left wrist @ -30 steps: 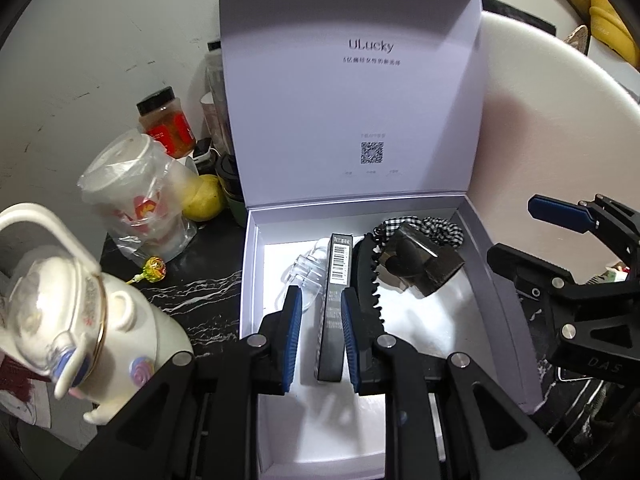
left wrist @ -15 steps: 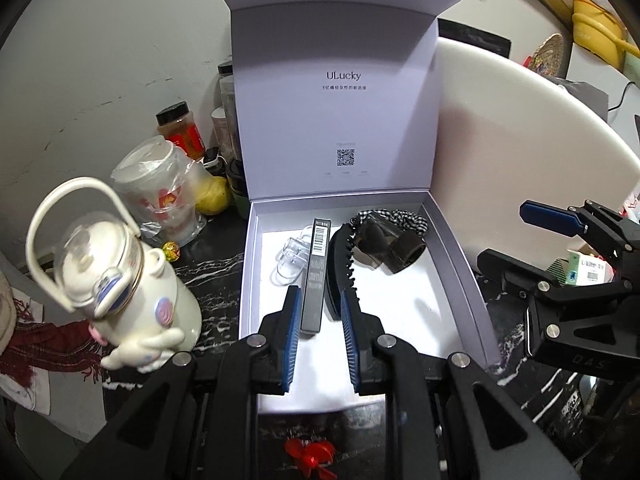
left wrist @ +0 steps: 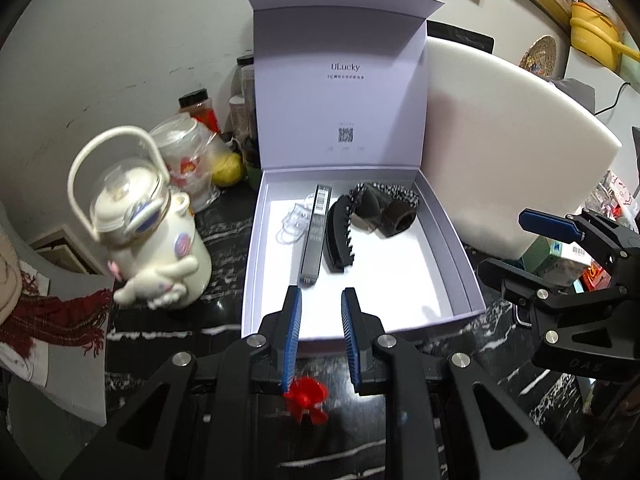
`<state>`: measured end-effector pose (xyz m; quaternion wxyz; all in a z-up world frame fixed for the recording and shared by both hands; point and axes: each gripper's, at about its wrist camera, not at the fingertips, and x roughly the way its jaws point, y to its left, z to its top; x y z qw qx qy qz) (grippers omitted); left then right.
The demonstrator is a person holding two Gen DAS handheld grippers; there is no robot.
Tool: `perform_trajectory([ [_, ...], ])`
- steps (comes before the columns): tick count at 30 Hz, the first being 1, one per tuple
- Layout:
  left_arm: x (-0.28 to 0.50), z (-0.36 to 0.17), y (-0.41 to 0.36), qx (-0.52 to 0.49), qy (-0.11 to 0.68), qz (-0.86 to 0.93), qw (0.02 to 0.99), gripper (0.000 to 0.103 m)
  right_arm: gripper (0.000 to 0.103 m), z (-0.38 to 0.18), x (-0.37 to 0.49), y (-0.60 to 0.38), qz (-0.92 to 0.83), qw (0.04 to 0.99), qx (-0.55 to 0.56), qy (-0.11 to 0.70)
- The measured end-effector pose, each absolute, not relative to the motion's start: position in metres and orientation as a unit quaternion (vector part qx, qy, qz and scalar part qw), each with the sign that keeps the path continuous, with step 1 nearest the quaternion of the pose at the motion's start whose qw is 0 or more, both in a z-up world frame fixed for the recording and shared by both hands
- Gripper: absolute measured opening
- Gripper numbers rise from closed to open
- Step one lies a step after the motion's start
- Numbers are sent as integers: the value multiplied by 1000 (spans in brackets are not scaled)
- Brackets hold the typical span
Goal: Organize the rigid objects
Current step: 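Withdraw both open tools from the box toward the red flower clip and black bow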
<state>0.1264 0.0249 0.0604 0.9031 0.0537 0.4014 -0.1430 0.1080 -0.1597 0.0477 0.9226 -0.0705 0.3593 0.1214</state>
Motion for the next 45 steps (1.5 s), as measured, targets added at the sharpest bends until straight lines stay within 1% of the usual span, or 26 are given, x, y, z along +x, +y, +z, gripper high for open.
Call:
perform_trajectory([
  [5, 112, 50, 31, 51, 409, -135, 901, 21, 75, 39, 91, -155, 129, 919, -74, 364],
  [6, 109, 47, 33, 49, 412, -134, 900, 25, 75, 38, 89, -154, 131, 919, -75, 365],
  [7, 107, 45, 34, 48, 414, -133, 899, 39, 75, 36, 86, -153, 133, 918, -76, 366],
  [8, 104, 42, 36, 45, 416, -133, 898, 51, 75, 34, 82, -152, 134, 917, -77, 368],
  [9, 100, 39, 38, 41, 417, -137, 898, 80, 75, 32, 81, -151, 136, 916, -78, 370],
  [10, 97, 37, 39, 35, 415, -141, 898, 102, 75, 30, 78, -150, 138, 914, -79, 372],
  [22, 78, -3, 53, 14, 453, -135, 881, 103, 76, -2, 59, -142, 148, 901, -82, 399],
  [30, 78, -16, 57, 7, 459, -132, 878, 103, 76, -23, 56, -140, 150, 894, -70, 416],
  [34, 80, -23, 59, 5, 463, -132, 877, 103, 79, -30, 56, -142, 151, 894, -62, 418],
  [45, 92, -35, 61, 14, 472, -132, 872, 103, 80, -49, 65, -135, 159, 884, -63, 436],
])
